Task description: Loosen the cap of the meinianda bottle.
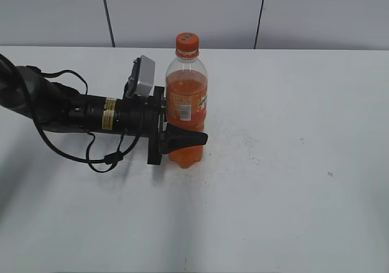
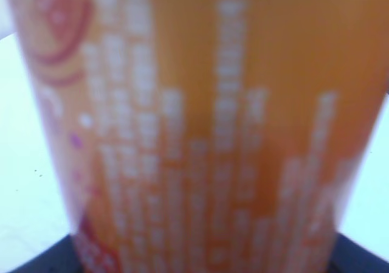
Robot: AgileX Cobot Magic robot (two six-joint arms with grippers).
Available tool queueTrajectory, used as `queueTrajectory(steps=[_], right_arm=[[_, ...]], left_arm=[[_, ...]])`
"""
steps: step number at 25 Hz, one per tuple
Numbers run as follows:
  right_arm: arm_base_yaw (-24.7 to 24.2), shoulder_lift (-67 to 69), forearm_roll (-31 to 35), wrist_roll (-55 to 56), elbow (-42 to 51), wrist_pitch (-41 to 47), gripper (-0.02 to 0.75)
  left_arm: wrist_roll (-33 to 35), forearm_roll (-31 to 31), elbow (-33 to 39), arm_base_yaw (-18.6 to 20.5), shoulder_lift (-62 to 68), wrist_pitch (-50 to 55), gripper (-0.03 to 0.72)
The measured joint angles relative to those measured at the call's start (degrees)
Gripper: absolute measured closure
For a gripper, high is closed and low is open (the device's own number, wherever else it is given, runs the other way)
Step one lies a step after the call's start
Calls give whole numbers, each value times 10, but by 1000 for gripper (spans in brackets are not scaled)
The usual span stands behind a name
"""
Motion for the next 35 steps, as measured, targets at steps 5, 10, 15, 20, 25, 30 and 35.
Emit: queueTrajectory(steps=[5,10,15,20,25,30,35], right_arm=[[0,0,1,-2,0,0,207],[0,24,17,-8,-12,1,207],[0,170,15,-2,-38,4,207],[0,361,18,1,-114,3,207],[0,535,19,1,-205,-40,207],[0,636,31,16,-252,-71,208],[0,715,32,35,-338,-22,238]], left_arm=[[0,0,0,0,0,-1,291],[0,1,0,0,0,-1,291],[0,1,0,0,0,-1,291],[0,1,0,0,0,-1,291],[0,0,0,0,0,-1,291],[0,0,0,0,0,-2,291],[-1,-1,0,0,0,-2,291]])
